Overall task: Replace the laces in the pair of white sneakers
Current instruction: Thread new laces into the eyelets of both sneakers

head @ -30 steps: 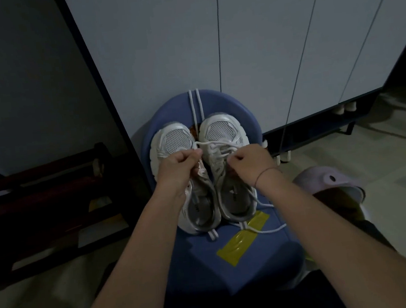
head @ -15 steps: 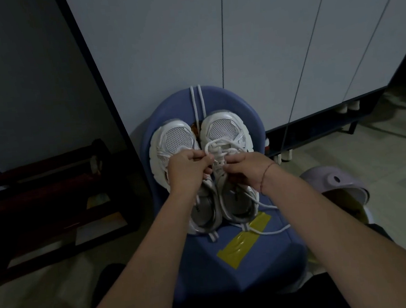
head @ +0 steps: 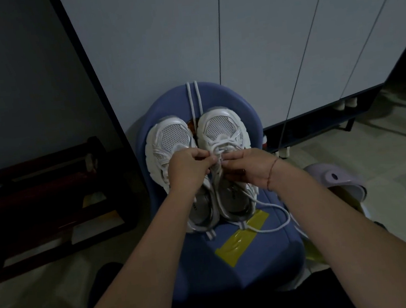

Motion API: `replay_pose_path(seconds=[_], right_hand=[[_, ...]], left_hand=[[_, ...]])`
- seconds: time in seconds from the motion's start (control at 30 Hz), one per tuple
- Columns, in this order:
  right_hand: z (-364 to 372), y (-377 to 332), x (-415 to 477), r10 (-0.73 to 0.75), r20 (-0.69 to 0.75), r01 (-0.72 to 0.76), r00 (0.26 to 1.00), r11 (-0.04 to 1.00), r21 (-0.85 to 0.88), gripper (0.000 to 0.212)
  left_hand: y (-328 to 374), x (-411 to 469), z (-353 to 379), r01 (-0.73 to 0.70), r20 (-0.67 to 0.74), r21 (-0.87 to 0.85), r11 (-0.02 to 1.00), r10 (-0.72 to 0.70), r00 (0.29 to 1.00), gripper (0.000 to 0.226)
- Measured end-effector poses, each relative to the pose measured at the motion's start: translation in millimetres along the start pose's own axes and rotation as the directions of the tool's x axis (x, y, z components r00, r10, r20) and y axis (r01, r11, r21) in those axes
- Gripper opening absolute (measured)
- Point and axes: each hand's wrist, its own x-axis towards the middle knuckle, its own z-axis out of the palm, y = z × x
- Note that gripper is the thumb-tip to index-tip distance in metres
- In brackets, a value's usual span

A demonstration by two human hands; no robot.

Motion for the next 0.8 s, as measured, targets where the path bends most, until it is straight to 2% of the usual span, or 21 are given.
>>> replay_pose_path(seconds=[0.13, 0.27, 0.43, 0.63, 0.7, 0.73, 0.8], right_hand=[[-1, 0, 0, -0.012, 0.006, 0.013, 1.0, 0.997, -0.076, 0.025], [2, 1, 0, -0.074, -0.038, 0.069, 0.997, 0.989, -0.13, 0.016], [3, 1, -1, -0.081, -0.029, 0.076, 0.996, 0.986, -0.151, 0.017], [8, 0, -5, -0.141, -0.085, 0.116, 0.986, 0.96, -0.253, 0.011], [7, -2, -5, -0.204, -0.092, 0.141, 0.975, 0.88, -0.453, 0.014], [6, -4, -5, -0.257, -0.06, 0.167, 0.965, 0.771, -0.614, 0.017], [5, -7, -9, -0.32, 0.082, 0.223, 0.944, 0.434, -0.873, 0.021]], left_hand=[[-1, 3, -3, 0.042, 0.041, -0.101, 0.994, -0.038, 0.998, 0.023], [-1, 2, 0, 0.071, 0.019, -0.13, 0.989, -0.069, 0.997, 0.016], [1, -1, 0, 0.021, 0.038, -0.015, 1.0, -0.02, 0.999, 0.005], [1, -5, -5, -0.086, 0.121, 0.101, 0.991, 0.073, 0.99, 0.027], [2, -11, -4, -0.138, 0.134, 0.184, 0.973, 0.115, 0.984, 0.032], [2, -12, -4, -0.159, 0.124, 0.21, 0.965, 0.135, 0.983, 0.032], [2, -14, -4, -0.177, 0.089, 0.231, 0.957, 0.16, 0.983, 0.029]])
